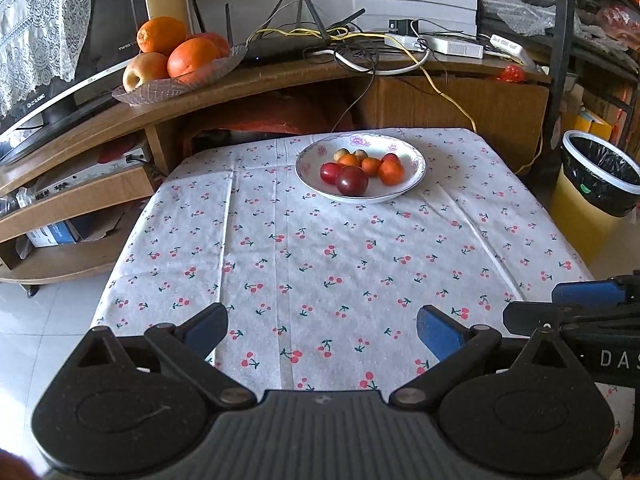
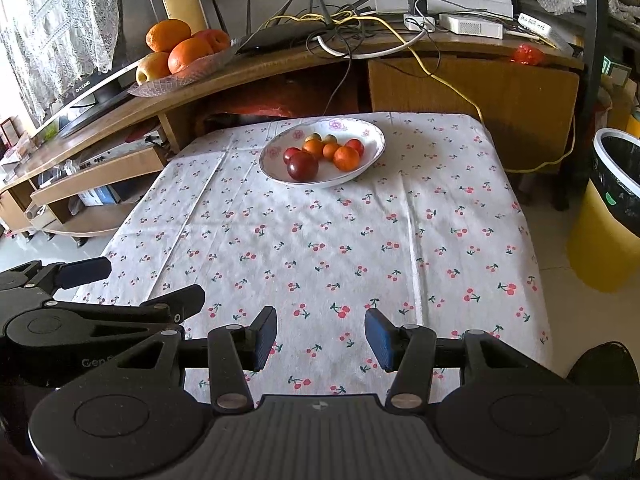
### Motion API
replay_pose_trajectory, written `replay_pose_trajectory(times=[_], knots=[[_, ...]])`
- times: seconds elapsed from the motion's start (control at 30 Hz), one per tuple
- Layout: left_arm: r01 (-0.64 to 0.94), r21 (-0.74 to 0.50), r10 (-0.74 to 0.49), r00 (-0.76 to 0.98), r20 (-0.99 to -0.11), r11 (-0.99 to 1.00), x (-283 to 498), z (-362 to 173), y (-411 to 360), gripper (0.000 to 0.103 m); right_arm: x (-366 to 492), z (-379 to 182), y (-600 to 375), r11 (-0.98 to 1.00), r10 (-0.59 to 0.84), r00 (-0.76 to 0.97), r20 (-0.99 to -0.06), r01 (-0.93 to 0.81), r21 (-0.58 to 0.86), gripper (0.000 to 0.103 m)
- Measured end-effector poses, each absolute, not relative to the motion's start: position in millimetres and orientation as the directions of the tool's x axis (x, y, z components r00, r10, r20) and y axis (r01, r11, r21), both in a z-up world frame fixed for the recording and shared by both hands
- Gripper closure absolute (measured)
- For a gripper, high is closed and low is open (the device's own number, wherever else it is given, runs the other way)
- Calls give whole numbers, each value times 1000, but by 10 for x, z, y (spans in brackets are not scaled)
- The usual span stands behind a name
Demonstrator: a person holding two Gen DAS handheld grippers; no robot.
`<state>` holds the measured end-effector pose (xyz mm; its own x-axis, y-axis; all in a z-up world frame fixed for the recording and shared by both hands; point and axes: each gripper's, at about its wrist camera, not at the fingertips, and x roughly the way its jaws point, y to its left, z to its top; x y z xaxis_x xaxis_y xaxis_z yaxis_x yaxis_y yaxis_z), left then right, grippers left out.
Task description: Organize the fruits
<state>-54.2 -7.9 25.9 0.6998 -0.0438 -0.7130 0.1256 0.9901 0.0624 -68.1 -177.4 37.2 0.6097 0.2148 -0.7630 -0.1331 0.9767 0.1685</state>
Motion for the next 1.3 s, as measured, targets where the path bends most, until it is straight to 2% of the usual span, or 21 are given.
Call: replay_pose_trajectory(times=[1.3], knots=[[124, 83, -28, 698, -715, 989, -570, 217, -74, 0, -705, 320, -1745, 976, 216, 595, -774, -134, 169, 57]])
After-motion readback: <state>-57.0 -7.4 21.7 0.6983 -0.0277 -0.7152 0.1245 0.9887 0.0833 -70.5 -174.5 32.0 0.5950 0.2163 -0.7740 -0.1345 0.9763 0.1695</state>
